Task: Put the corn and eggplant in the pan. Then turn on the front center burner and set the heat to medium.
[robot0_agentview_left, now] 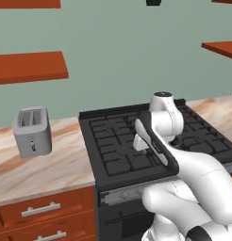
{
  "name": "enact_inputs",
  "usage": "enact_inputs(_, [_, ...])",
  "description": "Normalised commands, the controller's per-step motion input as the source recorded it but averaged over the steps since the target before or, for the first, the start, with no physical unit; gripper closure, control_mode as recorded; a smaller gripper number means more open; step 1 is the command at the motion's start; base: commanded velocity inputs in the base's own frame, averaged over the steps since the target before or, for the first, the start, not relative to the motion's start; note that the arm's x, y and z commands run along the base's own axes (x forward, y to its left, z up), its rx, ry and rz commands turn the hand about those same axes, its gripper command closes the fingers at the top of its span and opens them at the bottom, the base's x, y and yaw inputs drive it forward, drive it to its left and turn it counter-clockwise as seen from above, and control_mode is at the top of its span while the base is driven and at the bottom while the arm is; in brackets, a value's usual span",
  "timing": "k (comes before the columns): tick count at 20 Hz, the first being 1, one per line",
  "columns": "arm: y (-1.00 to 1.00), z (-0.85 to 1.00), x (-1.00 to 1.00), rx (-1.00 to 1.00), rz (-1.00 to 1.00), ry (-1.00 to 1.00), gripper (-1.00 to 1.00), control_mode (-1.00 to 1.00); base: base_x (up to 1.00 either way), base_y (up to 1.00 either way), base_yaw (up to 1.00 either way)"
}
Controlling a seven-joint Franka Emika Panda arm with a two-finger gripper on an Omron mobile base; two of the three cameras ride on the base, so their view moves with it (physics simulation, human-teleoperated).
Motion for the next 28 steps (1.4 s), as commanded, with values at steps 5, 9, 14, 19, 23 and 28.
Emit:
enact_inputs(5, [0.0, 0.0, 0.0, 0.0, 0.0, 0.0, -1.0, 1.0, 0.32, -0.02, 0.09])
enact_inputs(9, [0.0, 0.0, 0.0, 0.0, 0.0, 0.0, -1.0, 1.0, 0.0, 0.0, 0.01])
enact_inputs(14, [0.0, 0.0, 0.0, 0.0, 0.0, 0.0, -1.0, 1.0, 0.0, 0.0, 0.0])
enact_inputs(19, [0.0, 0.0, 0.0, 0.0, 0.0, 0.0, -1.0, 1.0, 0.0, 0.0, 0.0])
enact_inputs(23, [0.0, 0.0, 0.0, 0.0, 0.0, 0.0, -1.0, -1.0, 0.0, 0.0, 0.0])
enact_inputs(28, [0.09, 0.0, 0.01, 0.0, -0.02, 0.0, -1.0, -1.0, 0.0, 0.0, 0.0])
